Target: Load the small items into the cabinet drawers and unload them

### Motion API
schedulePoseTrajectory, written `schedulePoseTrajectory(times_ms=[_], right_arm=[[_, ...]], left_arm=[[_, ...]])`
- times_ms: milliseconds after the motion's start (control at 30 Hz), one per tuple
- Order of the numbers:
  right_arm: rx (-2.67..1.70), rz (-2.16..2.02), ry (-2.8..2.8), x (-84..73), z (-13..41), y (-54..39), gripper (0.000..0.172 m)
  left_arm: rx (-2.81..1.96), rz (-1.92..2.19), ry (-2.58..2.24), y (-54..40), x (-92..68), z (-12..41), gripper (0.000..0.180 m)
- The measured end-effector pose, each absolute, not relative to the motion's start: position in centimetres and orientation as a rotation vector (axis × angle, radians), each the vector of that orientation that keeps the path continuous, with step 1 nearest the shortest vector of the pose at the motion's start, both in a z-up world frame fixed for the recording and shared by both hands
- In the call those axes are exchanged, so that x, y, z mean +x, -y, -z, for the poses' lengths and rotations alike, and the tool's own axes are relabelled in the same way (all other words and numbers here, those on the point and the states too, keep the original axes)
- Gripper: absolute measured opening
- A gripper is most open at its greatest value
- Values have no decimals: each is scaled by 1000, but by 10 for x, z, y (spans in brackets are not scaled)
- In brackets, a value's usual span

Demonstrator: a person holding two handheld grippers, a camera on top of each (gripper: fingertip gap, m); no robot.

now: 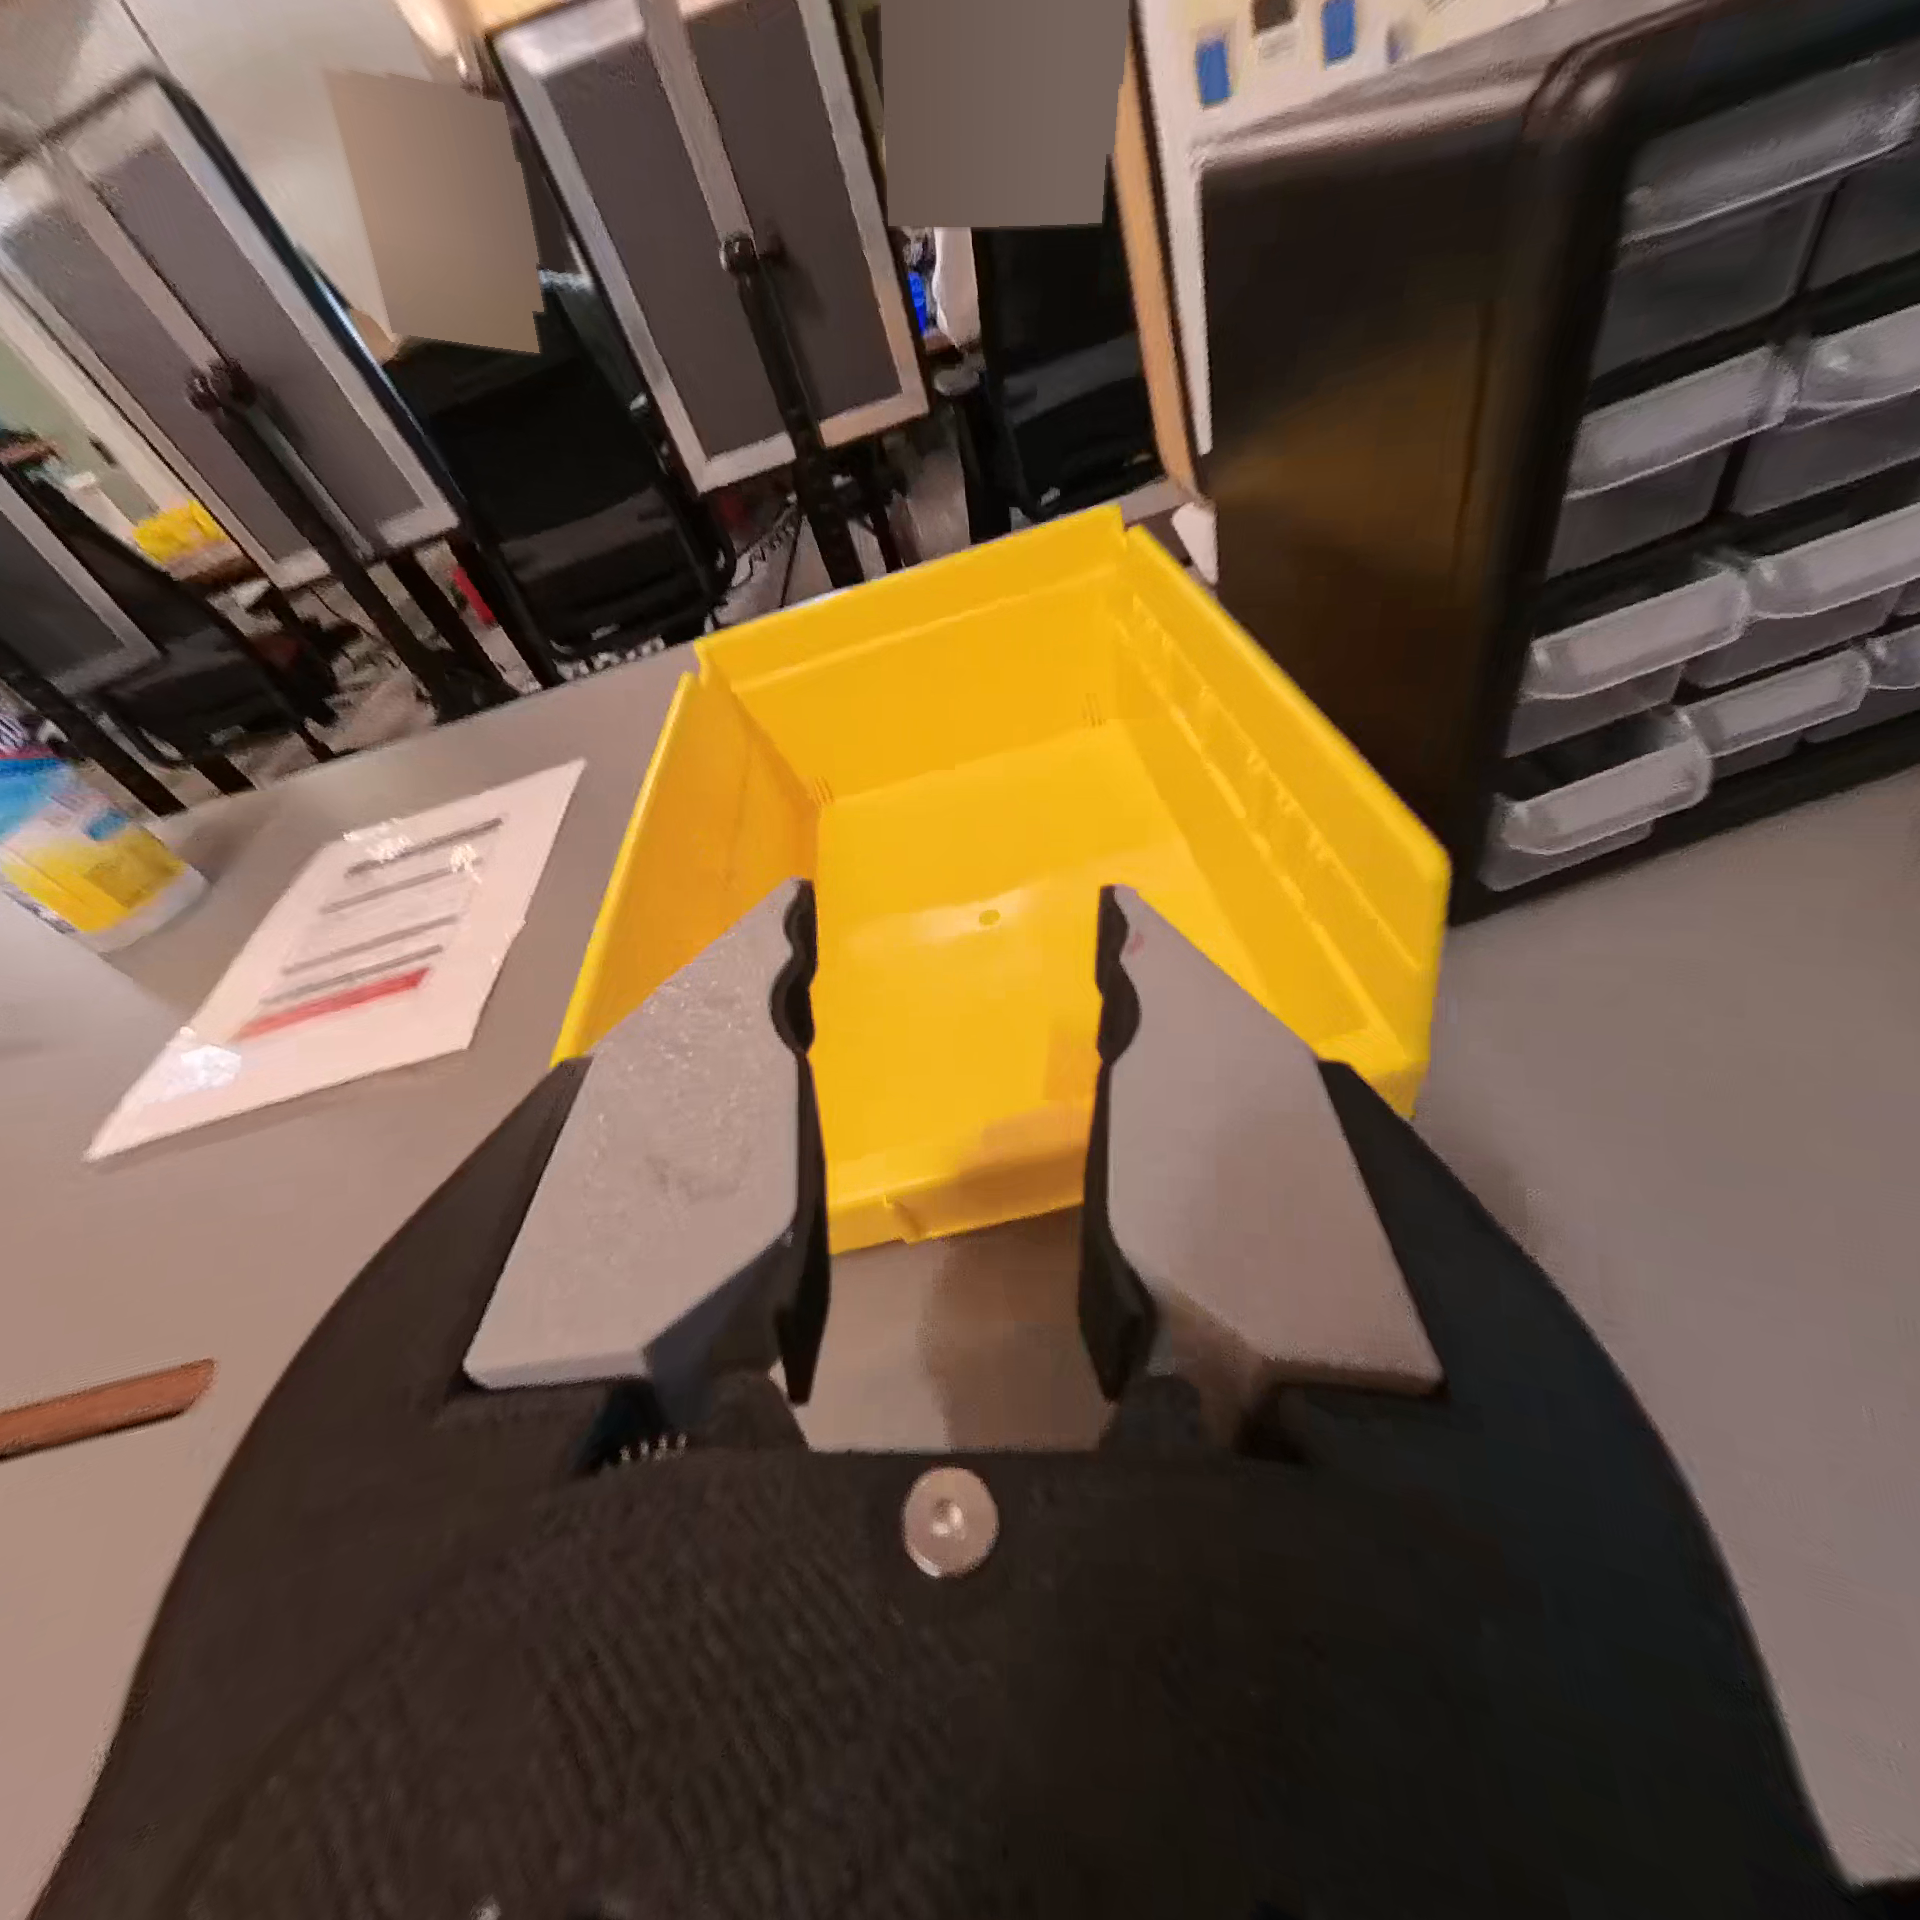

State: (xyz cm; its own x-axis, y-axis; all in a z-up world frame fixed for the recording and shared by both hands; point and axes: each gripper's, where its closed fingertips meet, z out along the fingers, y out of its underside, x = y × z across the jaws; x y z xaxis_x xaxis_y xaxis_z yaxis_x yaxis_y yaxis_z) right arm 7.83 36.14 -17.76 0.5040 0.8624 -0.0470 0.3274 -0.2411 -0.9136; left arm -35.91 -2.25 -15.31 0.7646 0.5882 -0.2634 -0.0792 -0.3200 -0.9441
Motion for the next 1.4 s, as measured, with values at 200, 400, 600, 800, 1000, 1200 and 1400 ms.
schedulePoseTrajectory(times_ms=[200, 400, 600, 800, 1000, 1200, 1400], right_arm=[[-1781, -669, 1073, 31, 169, -353, 107], [-1727, -802, 1107, 23, 200, -313, 109], [-1797, -766, 1051, 25, 229, -327, 114], [-1862, -496, 1174, 24, 259, -333, 116], [-1864, -87, 1178, 32, 267, -360, 76], [-1762, -125, 1261, 38, 246, -352, 2], [-1619, 2, 1297, 56, 222, -351, 3]], left_arm=[[-1849, -663, 439, 36, -369, 183, 56], [-1798, -582, 305, 10, -318, 173, 59], [-1787, -492, 374, -35, -296, 178, 59], [-1949, -662, 435, -67, -325, 230, 47], [-1989, -765, 414, -79, -334, 231, 4], [-1964, -746, 358, -51, -337, 207, 3], [-1905, -834, 287, -13, -330, 185, 4]])
